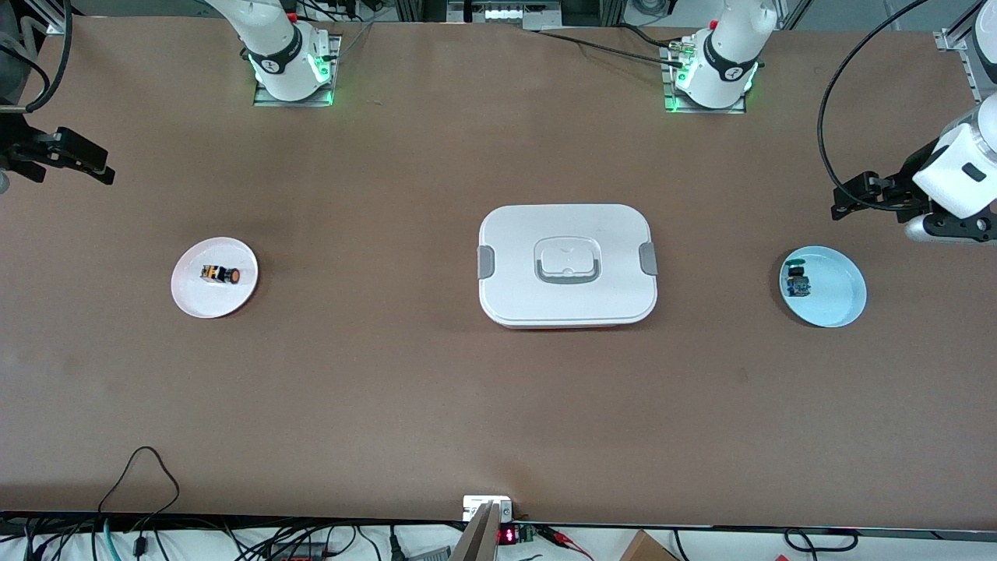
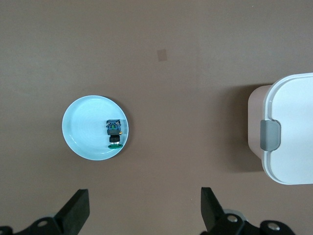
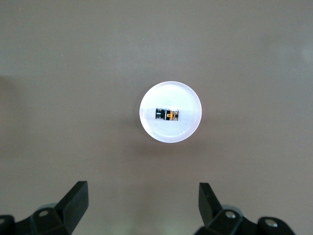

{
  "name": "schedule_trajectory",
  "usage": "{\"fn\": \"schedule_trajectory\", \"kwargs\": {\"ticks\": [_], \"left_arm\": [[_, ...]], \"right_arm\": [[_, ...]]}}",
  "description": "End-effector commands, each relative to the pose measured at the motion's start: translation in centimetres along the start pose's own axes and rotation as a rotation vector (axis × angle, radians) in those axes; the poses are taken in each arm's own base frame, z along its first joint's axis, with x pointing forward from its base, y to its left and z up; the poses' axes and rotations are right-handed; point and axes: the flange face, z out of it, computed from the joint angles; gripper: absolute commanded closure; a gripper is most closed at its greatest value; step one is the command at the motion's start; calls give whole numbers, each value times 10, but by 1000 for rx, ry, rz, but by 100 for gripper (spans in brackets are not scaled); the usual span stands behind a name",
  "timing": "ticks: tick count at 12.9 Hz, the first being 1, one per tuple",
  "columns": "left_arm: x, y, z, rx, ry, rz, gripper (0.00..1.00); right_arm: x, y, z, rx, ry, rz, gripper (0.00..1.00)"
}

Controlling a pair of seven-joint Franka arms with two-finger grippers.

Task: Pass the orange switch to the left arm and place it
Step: 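Move the right gripper toward the orange switch on the white plate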

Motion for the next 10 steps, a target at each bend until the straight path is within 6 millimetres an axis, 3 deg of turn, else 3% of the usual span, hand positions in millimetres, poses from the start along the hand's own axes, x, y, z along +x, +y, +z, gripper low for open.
{"fn": "schedule_trajectory", "kwargs": {"ticks": [1, 4, 6, 10], "left_arm": [[1, -2, -6, 6, -6, -1, 0], [1, -2, -5, 6, -7, -1, 0], [1, -2, -6, 6, -6, -1, 0], [1, -2, -6, 6, -6, -1, 0]], "right_arm": [[-2, 1, -5, -11, -18, -4, 0], [2, -1, 0, -10, -22, -6, 0], [10, 0, 15, -6, -50, -9, 0], [33, 0, 62, -7, -131, -8, 0]]}}
